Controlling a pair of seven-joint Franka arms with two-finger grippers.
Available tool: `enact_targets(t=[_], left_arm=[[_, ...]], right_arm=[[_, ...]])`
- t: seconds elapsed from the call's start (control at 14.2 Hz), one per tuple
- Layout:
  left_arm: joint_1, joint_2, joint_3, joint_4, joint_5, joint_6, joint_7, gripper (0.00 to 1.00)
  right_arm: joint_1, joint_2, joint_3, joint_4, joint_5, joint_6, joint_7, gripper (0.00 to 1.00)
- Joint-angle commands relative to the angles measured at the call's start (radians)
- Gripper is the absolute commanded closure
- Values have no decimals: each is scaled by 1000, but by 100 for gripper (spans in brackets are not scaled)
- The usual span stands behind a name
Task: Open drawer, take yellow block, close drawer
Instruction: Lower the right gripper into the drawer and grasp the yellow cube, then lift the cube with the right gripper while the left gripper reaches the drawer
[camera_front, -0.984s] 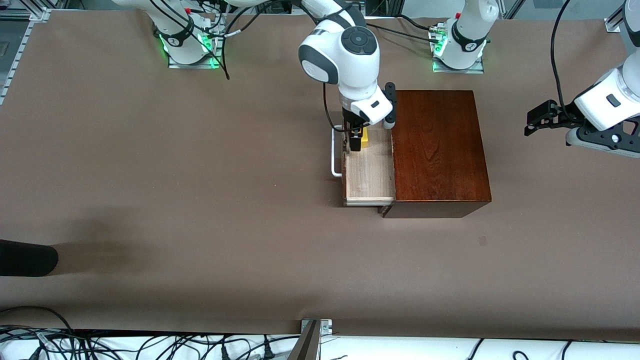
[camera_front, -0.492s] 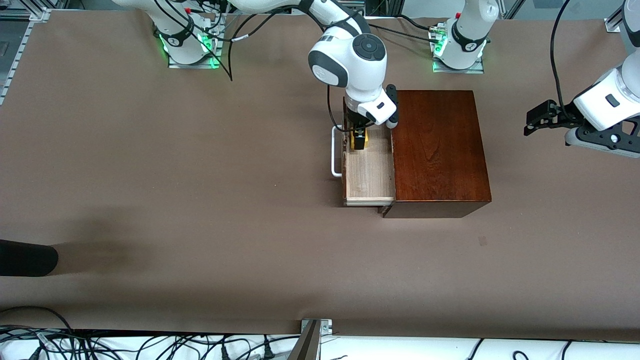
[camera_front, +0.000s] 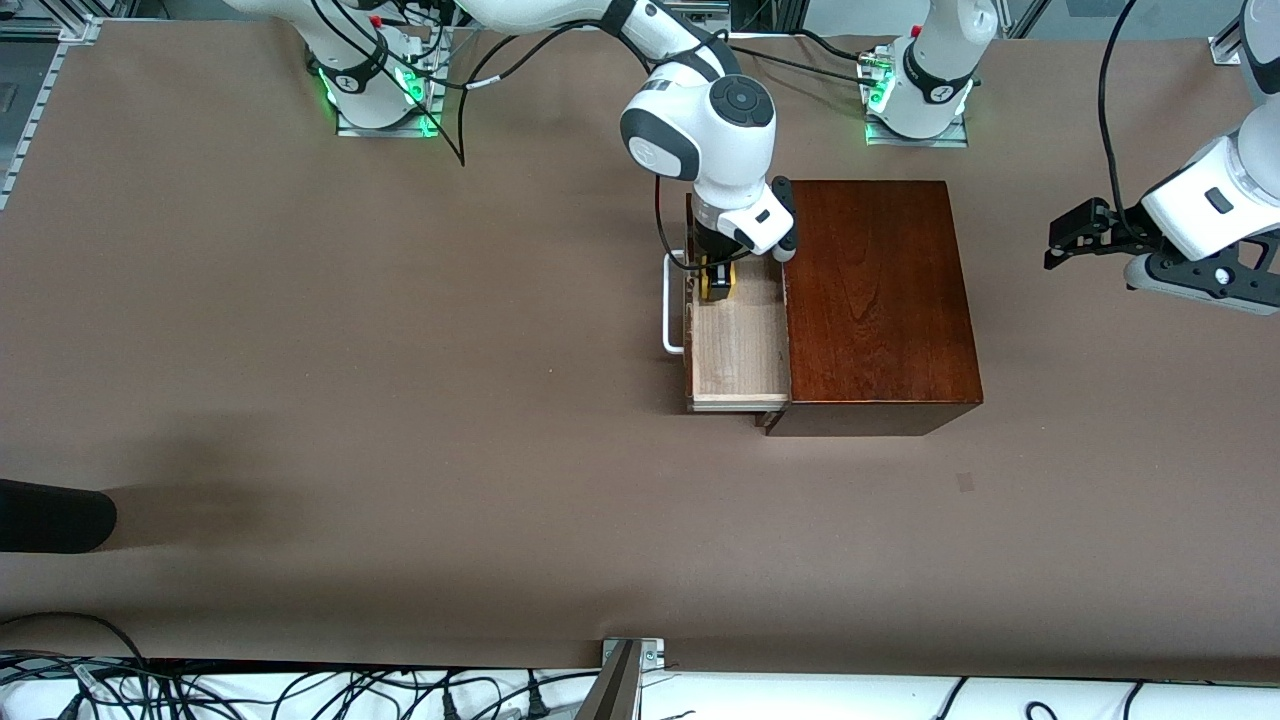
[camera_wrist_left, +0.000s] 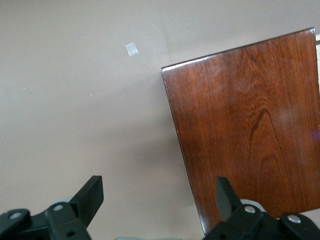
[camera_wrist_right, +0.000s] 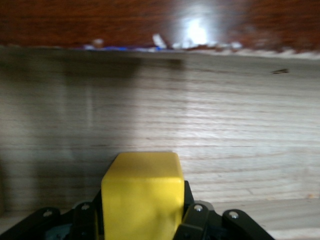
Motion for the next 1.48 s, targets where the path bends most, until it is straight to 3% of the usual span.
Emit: enact_targets(t=[0.0,0.28,0.63,0.84,1.12,1.27,1.41], left_arm=[[12,-14,-33,1,3,-29,-15,0],[13,-16,-39,1,-35,-29,58,0],[12,1,-60,-55,-215,23,375,0],[12,20,-167,-103,-235,16,465,0],[10,53,-348,-109,-437,57,448,0],[3,84,-433,-118,-432,176,450,0],[-2,121,-505,-127,-413,308,463,0]], right_arm=[[2,4,0,98,-15,-83,-26,100],[-27,-51,0,170,0,-232,-19,100],[-202,-203,-3,169,58,-422,-19,100],[-387,-255,-3,169,107,-507,-20,100],[-573,-294,-38,131,123,-530,-20,100],[-644,-320,-42,30,185,-510,1,100],[-708,-411,-43,-197,224,-397,18,100]])
